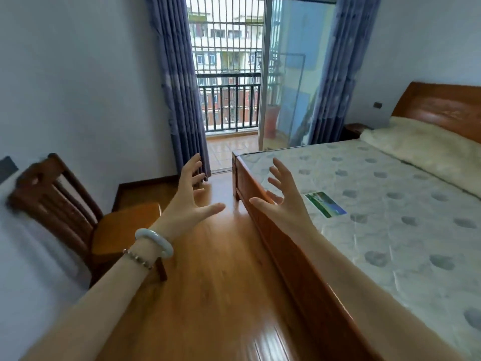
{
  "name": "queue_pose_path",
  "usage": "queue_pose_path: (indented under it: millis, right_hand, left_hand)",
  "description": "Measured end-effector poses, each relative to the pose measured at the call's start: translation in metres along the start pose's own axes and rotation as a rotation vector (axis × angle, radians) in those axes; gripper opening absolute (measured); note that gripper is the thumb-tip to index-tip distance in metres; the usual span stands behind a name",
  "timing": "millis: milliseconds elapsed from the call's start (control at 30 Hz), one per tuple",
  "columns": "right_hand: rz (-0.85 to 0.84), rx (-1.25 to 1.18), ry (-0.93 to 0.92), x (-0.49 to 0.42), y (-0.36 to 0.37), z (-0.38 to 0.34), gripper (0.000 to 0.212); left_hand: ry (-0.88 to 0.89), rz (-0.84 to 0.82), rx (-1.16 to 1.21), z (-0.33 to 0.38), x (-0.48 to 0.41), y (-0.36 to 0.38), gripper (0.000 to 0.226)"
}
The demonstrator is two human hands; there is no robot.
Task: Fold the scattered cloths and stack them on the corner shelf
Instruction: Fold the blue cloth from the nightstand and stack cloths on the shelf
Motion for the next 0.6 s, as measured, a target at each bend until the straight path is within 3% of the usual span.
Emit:
queue_pose_path:
  millis: [300, 600]
  right_hand:
    - [-0.02, -0.07, 0.008, -0.176, 0.017, 0.102, 0.092]
    - [-0.124, -0.104, -0.027, -0.315, 0.089, 0.212, 0.093]
  left_hand:
    - [-0.033, 0.166, 0.04, -0.031, -0.154, -0.049, 0.105]
    - [0.036, 0.227, 0.124, -0.103, -0.302, -0.086, 0.095]
Point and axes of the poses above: each hand's wrist, its own x-axis away from the middle knuckle, its own y-axis out of the palm, z = x × y, the point moved 7 cm from there along -x, towards the middle knuckle, and after that the axes turned 12 degrees about -y, right-handed, at the moved point
